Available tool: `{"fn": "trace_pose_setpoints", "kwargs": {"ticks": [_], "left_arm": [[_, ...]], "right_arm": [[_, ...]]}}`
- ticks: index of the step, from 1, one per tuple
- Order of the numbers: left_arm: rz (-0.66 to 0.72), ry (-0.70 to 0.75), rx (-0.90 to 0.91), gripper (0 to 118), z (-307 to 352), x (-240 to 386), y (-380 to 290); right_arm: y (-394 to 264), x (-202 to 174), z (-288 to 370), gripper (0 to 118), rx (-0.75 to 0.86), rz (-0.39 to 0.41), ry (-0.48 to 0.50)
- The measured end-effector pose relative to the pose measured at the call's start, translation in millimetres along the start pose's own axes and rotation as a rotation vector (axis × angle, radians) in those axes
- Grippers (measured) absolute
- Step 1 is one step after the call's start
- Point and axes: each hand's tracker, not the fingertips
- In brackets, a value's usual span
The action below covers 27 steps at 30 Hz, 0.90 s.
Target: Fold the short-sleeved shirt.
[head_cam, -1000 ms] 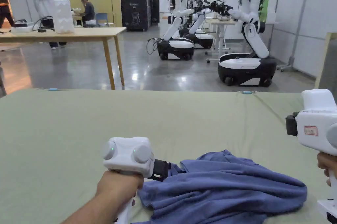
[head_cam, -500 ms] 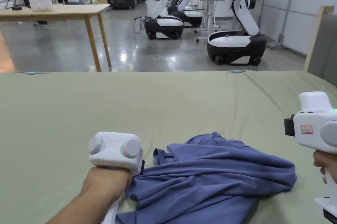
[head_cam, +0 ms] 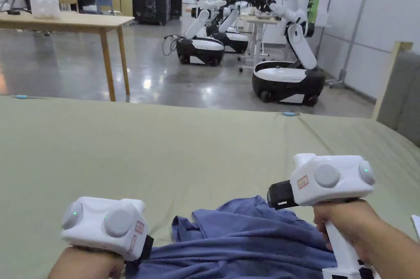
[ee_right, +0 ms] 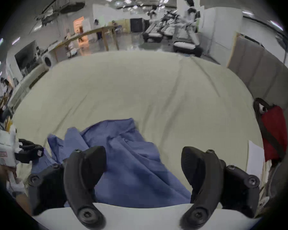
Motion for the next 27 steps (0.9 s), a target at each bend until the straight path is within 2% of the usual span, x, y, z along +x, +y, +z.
{"fn": "trace_pose_setpoints", "kwargs": {"ticks": [2, 3, 4, 5, 6, 7, 8, 9, 10, 12, 16, 20, 27], "left_arm": [[-0.003, -0.01, 0.001, 3, -1.1, -1.7, -1.9], [-0.003, -0.016, 0.003, 3, -1.7, -2.5, -1.3], [-0.005, -0.02, 0.002, 3, -2.1, -3.4, -0.6], [-0.007, -0.025, 0.001, 3, -2.7, -4.6, 0.7], [-0.004, -0.031, -0.001, 3, -1.7, -4.7, -0.6], [-0.001, -0.034, -0.002, 3, -2.2, -5.3, 0.0], [0.001, -0.037, -0.003, 3, -2.7, -5.4, 0.4], [-0.001, -0.038, -0.002, 3, -3.2, -5.1, 0.3], [-0.003, -0.037, 0.0, 3, -3.4, -4.7, 0.2], [-0.003, -0.03, 0.006, 3, -2.7, -3.1, 0.7], [0.032, -0.012, 0.065, 3, 14.4, -2.8, 4.0], [0.033, 0.004, 0.144, 3, 59.8, 0.7, 16.7], [0.006, 0.084, 0.359, 3, 182.3, 3.3, 46.0]], "right_arm": [[0.7, -7.9, -21.7, 96, -0.046, 0.004, -0.01], [0.4, -9.6, -32.0, 87, -0.068, -0.002, -0.009], [-1.7, -11.8, -38.4, 74, -0.074, -0.016, -0.003], [-3.2, -11.7, -45.2, 56, -0.092, -0.033, 0.005], [-6.5, -12.5, -50.4, 30, -0.114, -0.048, 0.027], [-9.9, -14.9, -53.3, 15, -0.138, -0.033, 0.035], [-14.6, -18.9, -53.3, 10, -0.146, 0.014, 0.045], [-17.0, -23.3, -49.1, 9, -0.109, 0.053, 0.059], [-17.4, -25.0, -46.5, 8, -0.108, 0.059, 0.038], [-18.4, -20.4, -36.9, 8, -0.1, 0.042, 0.049], [-13.9, -9.4, 2.6, 8, 0.031, -0.027, 0.027], [-0.1, 8.6, 63.0, 8, 0.132, -0.05, 0.016], [23.0, 37.2, 197.0, 8, 0.327, -0.077, -0.032]]}}
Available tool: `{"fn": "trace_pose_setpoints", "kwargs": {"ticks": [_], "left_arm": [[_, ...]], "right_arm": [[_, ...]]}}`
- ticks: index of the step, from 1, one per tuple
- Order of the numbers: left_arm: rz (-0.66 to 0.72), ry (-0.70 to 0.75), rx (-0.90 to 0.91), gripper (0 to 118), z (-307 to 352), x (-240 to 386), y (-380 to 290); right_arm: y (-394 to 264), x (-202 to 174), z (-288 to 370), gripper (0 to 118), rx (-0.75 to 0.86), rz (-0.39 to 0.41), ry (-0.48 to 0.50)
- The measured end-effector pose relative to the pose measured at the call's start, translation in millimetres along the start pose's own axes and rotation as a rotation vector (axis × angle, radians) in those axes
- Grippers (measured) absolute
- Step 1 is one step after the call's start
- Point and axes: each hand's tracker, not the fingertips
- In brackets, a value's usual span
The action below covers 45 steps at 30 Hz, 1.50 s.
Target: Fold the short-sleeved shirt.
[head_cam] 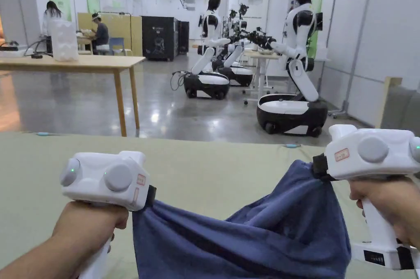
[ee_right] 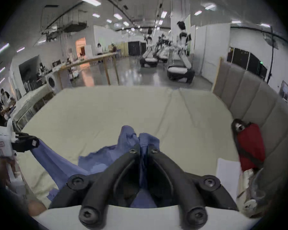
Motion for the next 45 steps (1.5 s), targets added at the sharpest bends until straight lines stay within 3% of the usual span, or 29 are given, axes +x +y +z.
{"fn": "trace_pose_setpoints", "kwargs": {"ticks": [12, 20, 31, 45], "left_arm": [[0.021, 0.141, 0.354, 3, 207.1, -53.1, 126.9], [0.005, 0.116, 0.457, 3, 273.1, -49.4, 179.6], [-0.02, 0.109, 0.476, 3, 253.7, -40.7, 230.5], [0.005, 0.153, 0.509, 3, 198.0, -63.5, 307.3]], "right_arm": [[110.3, 50.4, 204.3, 8, 0.35, -0.061, -0.1], [154.5, 70.9, 267.0, 8, 0.446, -0.082, -0.151], [188.7, 81.1, 258.3, 8, 0.468, -0.074, -0.181], [260.6, 55.2, 180.3, 8, 0.474, -0.048, -0.168]]}}
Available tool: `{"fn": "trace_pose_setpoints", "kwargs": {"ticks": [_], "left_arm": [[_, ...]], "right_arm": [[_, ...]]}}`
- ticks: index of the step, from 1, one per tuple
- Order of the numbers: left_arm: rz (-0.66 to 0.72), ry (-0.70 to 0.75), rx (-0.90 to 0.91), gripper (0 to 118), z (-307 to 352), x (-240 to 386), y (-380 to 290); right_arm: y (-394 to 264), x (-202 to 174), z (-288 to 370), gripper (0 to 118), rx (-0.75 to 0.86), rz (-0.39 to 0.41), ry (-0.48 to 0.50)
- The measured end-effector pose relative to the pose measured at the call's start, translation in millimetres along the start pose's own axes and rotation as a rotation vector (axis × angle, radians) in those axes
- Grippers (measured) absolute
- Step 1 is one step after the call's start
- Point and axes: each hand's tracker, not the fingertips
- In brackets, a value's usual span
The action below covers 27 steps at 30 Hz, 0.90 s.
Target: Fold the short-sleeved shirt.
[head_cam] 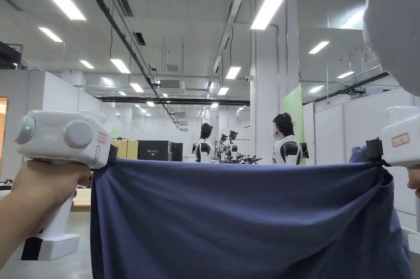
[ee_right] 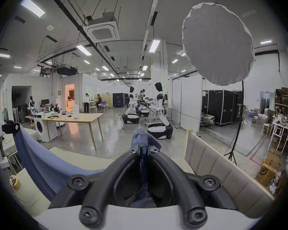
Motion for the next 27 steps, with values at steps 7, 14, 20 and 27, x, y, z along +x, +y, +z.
{"fn": "trace_pose_setpoints", "kwargs": {"ticks": [7, 14, 20, 27], "left_arm": [[0.001, 0.064, 0.007, 3, -45.8, -17.1, -6.2], [-0.014, 0.11, -0.021, 3, -92.5, -27.1, -42.3], [-0.022, 0.118, -0.091, 3, -114.3, -30.1, -91.1], [-0.037, 0.108, -0.205, 3, -105.3, -31.0, -163.5]], "right_arm": [[-9.8, -35.0, -54.5, 8, 0.015, 0.002, 0.025], [-43.6, -64.5, -109.3, 8, -0.023, 0.01, 0.04], [-91.6, -79.1, -128.1, 8, -0.104, 0.047, 0.03], [-154.8, -83.2, -112.7, 8, -0.2, 0.062, 0.047]]}}
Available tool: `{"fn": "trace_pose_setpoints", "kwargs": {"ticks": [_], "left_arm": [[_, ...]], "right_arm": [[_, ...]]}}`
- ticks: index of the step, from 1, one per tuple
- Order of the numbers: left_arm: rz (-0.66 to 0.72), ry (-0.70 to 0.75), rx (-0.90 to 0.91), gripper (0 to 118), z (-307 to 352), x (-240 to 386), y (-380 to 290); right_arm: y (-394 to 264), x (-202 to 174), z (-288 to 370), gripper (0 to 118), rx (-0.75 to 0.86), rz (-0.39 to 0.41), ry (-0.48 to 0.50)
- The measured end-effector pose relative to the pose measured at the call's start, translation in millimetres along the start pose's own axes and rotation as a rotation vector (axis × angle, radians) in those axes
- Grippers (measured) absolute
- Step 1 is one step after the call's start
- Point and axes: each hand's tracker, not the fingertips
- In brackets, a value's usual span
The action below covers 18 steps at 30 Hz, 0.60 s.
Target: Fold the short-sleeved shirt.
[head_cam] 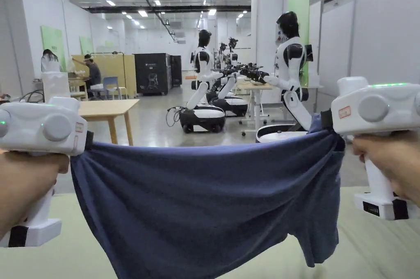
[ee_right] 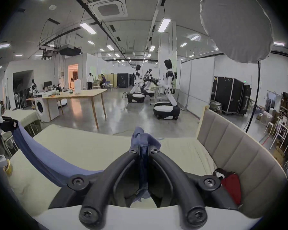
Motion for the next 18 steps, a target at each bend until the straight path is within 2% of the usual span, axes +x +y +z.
{"fn": "trace_pose_setpoints", "kwargs": {"ticks": [13, 18], "left_arm": [[-0.063, -0.044, -0.265, 3, 53.2, 4.2, -179.2], [-0.068, -0.09, -0.395, 3, 80.2, 7.7, -256.2]], "right_arm": [[-173.6, 25.7, 63.1, 8, -0.253, 0.018, 0.045], [-254.4, 45.0, 95.2, 8, -0.384, -0.018, 0.052]]}}
